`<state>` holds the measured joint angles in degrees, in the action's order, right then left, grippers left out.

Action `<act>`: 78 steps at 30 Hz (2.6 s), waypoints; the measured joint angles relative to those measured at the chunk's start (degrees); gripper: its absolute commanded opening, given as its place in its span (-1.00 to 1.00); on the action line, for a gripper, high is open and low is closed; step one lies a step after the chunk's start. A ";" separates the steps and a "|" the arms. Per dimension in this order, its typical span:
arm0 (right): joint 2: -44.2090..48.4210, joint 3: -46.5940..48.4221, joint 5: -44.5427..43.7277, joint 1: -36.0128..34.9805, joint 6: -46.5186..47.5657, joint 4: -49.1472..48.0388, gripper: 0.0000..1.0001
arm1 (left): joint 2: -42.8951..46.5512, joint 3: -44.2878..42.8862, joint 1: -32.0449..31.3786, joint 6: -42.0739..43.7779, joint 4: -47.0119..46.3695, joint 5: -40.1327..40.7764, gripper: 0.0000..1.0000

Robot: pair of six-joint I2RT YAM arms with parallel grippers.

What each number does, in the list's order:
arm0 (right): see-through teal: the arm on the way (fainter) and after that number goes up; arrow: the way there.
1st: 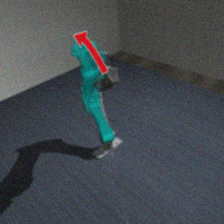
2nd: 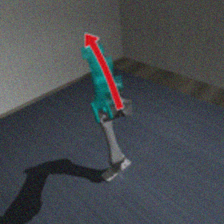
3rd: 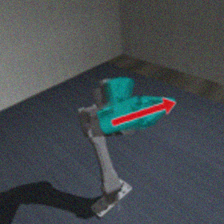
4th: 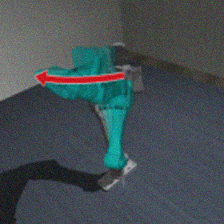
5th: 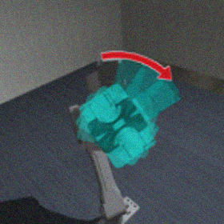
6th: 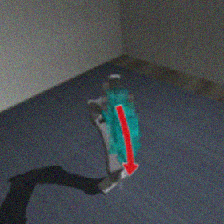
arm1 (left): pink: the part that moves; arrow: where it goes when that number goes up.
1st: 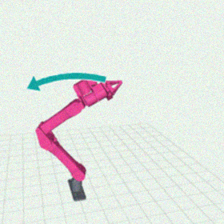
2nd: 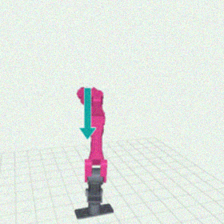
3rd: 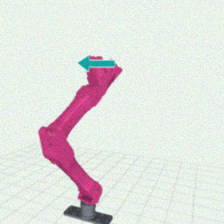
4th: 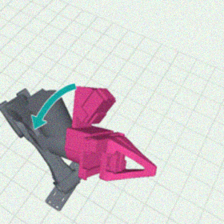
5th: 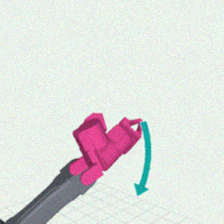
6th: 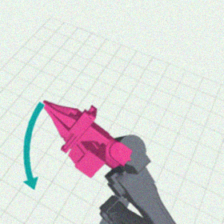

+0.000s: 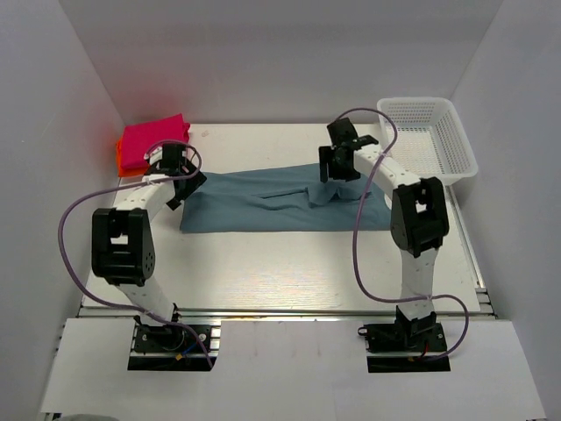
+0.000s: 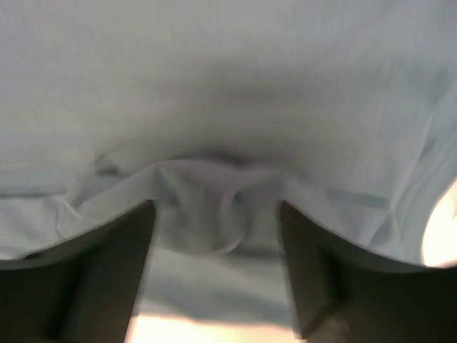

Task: Fold and stack the t-shirts
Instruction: Fold the other side of the tshirt into a rectangle

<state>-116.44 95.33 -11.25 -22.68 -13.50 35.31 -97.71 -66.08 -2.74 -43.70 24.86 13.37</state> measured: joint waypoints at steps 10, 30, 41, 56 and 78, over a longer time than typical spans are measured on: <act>8.04 -7.54 4.44 1.44 1.14 -4.26 0.79 | 2.38 -1.92 0.83 2.25 0.13 -2.27 1.00; 3.17 -17.73 21.90 1.14 0.57 -23.67 0.79 | -5.25 4.59 -0.81 8.63 -9.97 -22.10 1.00; -9.64 1.11 12.15 1.36 -1.49 -34.23 0.79 | -3.72 5.90 -0.74 9.38 -8.41 -20.00 1.00; 5.31 -13.86 14.88 2.23 -0.07 -28.63 0.81 | 0.17 9.11 -0.74 10.73 -4.66 -16.90 1.00; -13.09 0.83 2.05 2.95 -8.26 -30.45 0.81 | 2.14 11.82 -0.68 12.15 -4.68 -15.45 1.00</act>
<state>-129.54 96.16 -9.19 -19.73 -21.76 4.86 -95.57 -54.26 -3.42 -31.55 20.18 -2.09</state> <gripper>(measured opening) 0.907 0.993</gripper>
